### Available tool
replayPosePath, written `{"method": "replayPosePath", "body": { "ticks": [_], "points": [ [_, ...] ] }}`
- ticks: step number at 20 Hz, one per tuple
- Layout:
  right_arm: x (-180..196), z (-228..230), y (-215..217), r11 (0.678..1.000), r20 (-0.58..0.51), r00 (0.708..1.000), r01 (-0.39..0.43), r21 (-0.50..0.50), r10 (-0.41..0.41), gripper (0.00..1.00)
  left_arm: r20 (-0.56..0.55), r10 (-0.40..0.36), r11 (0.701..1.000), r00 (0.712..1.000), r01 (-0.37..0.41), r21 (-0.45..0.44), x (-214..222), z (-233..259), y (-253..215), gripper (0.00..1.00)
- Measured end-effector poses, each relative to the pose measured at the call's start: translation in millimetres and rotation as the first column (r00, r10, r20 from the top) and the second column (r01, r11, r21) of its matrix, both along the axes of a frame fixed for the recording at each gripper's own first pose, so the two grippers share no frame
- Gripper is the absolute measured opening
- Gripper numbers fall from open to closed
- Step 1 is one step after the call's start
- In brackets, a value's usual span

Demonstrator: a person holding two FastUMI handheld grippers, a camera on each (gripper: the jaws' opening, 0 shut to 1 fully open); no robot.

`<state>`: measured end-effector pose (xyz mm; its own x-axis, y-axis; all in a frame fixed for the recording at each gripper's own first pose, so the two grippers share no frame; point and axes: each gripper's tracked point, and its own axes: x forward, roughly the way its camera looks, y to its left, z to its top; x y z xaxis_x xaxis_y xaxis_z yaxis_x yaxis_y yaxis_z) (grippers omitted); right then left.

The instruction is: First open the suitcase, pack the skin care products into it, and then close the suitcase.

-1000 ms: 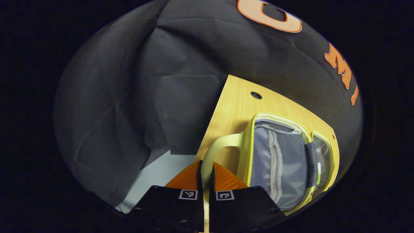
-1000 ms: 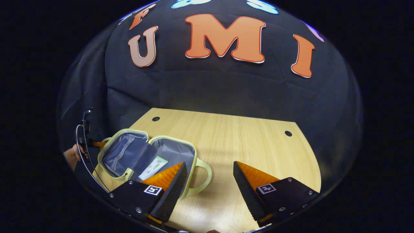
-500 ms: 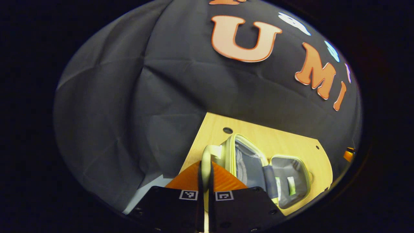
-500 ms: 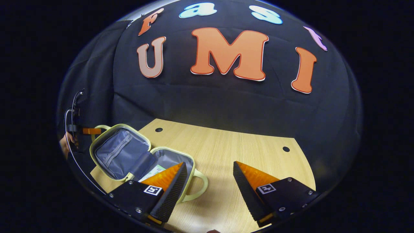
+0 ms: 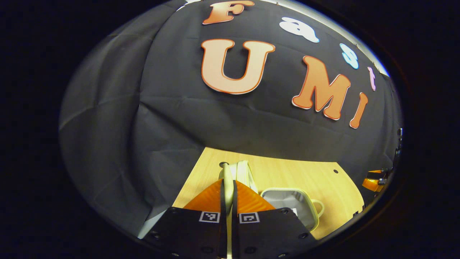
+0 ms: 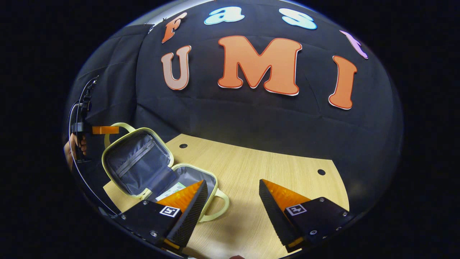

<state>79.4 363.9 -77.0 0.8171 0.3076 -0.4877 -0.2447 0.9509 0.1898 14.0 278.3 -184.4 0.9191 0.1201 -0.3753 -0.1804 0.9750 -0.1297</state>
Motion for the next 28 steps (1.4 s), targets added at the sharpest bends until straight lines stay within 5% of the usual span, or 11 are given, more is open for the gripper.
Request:
{"method": "replayPosePath", "body": {
  "ticks": [5, 13, 18, 28],
  "points": [
    [1, 7, -17, 1.0, 0.042, 0.999, 0.001, 0.02, -0.002, 0.92, 0.039, 0.006, 0.998, 0.999, -0.009, 0.07, -4, 22, -58, 0.05],
    [-9, -5, -36, 0.999, 0.048, 0.998, -0.035, 0.015, 0.035, 0.92, 0.059, -0.144, 0.987, 0.988, 0.139, 0.078, 21, 30, -191, 0.05],
    [-16, -18, -58, 1.0, 0.035, 0.999, -0.017, 0.017, 0.016, 0.92, 0.04, -0.224, 0.974, 0.974, 0.223, 0.038, 36, 5, -257, 0.05],
    [-27, -36, -97, 1.0, 0.019, 1.0, 0.011, 0.007, -0.012, 0.92, -0.121, -0.325, 0.936, 0.938, 0.337, 0.1, 47, -82, -359, 0.05]
  ]
}}
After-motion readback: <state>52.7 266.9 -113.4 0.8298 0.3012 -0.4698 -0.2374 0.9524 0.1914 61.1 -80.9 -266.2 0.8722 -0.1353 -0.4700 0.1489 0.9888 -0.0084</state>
